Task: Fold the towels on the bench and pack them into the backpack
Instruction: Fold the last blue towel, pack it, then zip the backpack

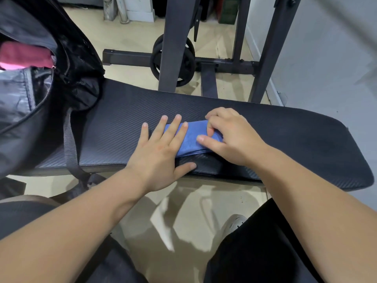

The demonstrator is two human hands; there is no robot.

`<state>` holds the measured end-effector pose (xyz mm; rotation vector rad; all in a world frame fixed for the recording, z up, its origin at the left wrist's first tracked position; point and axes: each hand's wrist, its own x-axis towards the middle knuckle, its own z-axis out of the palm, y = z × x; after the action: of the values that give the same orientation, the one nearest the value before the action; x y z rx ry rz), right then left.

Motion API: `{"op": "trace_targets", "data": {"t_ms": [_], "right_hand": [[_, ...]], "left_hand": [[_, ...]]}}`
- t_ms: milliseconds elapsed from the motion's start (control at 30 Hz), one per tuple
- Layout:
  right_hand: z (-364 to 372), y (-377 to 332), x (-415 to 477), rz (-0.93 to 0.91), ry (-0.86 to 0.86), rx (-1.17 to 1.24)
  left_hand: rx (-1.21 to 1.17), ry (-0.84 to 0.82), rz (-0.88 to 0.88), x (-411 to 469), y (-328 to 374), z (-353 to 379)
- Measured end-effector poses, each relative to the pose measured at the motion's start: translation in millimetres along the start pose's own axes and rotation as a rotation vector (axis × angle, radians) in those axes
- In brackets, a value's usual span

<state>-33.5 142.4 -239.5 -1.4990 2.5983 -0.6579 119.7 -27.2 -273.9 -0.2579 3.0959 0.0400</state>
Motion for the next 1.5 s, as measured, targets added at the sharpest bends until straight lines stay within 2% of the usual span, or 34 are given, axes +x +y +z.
{"op": "trace_targets", "data": {"t_ms": [100,267,400,700,933,1100,1233,1500], "right_hand": [[2,-9,5,-0.033,0.091,-0.05],[25,-12,7,0.108,-0.238,-0.222],[35,-9,2,0.151,-0.244,-0.208],[37,-18,-1,0.254,-0.269,-0.113],[22,-36,8,0.255,-0.36,-0.381],[19,-56,28,0.035,-0.308,-0.369],[35,-58,39,0.066,-0.418,-0.382],[42,-55,45,-0.071,-0.359,-0.628]], "left_hand": [[-0.025,0.016,0.001,-3,3,7],[-0.102,0.022,-0.003,-1,-3,13],[-0.194,0.007,0.003,0,-9,15],[-0.228,-0.074,-0.011,-3,-8,3],[-0.314,-0.146,0.008,-8,-17,-13],[-0.264,-0.07,-0.041,-25,-39,-27],[-0.18,-0.014,-0.114,-45,-71,-48],[0.046,0.325,-0.359,-72,-142,-93]]}}
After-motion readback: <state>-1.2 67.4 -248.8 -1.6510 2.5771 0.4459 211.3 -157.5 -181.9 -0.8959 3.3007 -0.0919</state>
